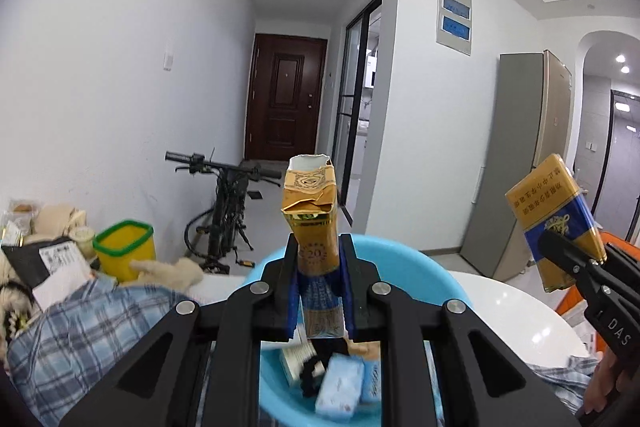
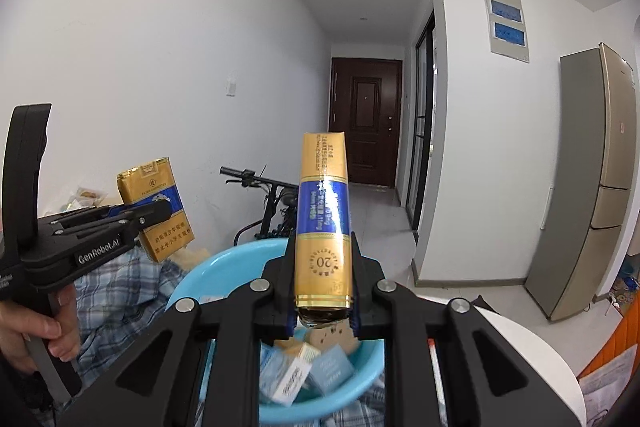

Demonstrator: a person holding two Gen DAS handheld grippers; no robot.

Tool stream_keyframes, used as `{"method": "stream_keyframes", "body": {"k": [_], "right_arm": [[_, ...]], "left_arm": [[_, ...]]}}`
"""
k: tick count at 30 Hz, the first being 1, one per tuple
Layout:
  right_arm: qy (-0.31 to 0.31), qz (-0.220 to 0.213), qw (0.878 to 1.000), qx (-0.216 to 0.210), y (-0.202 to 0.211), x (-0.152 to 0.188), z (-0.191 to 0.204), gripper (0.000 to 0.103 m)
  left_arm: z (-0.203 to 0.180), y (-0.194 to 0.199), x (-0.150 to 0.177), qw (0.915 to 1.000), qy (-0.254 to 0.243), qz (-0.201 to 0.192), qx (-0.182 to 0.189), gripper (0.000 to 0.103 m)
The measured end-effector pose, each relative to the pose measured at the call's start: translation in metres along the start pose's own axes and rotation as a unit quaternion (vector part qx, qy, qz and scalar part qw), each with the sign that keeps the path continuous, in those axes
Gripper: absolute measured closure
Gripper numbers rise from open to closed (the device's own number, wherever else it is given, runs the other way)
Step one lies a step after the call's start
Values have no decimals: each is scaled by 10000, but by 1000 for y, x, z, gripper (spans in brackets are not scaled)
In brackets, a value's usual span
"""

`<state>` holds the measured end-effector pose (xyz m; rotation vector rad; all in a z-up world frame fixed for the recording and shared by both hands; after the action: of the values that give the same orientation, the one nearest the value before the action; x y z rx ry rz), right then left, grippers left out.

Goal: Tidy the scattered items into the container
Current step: 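Carry both held packs up and over the blue basin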

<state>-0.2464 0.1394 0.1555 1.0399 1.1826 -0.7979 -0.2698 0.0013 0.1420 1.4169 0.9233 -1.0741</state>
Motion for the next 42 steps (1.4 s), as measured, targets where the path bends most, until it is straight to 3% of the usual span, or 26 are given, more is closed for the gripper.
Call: {"method": "stream_keyframes", "body": {"k": [6, 15, 18, 22, 25, 28, 31, 34, 42], "right_arm": [[-112, -77, 9999, -4, -23, -13, -5, 86], [-60, -81, 9999, -118, -33, -16, -3, 86], [-63, 262, 9993, -242, -39, -13, 0, 86], [-71, 824, 9962, -261, -47, -8, 0, 86], [-277, 1317, 9903, -346, -53, -7, -4, 86], [-198, 2027, 9780, -443, -60, 0, 0, 86], [-160, 2714, 9594, -750, -65, 12, 9, 86], [1, 2807, 9576, -649, -60, 13, 13, 86], [136, 2929, 9531, -751, -60, 6, 15, 86]], "left_arm": [[7, -38, -15, 9999, -75, 57, -82, 85], [9, -54, -20, 9997, -130, 194, -77, 85], [6, -57, -20, 9987, -301, 390, -153, 85], [8, -58, -20, 9973, -154, 715, -49, 85], [9, -61, -18, 9934, -195, 1127, -67, 85], [4, -70, -6, 9821, -255, 1867, 60, 85], [-1, -75, 6, 9689, -71, 2436, 437, 85], [1, -71, 6, 9670, 112, 2499, 489, 85], [-1, -61, -4, 9710, -51, 2352, 421, 85]]}}
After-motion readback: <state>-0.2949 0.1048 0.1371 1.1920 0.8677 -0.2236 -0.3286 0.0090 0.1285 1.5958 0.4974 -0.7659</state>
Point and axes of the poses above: each gripper's, at about its wrist camera, not at the fingertips, and y roughly against the way its jaws point, z to its left, x to its underside, the point moved 7 cm from there along -y, roughly the way its jaws point, and after that the axes turned 6 degrees about -y, right-handed, at the moved point
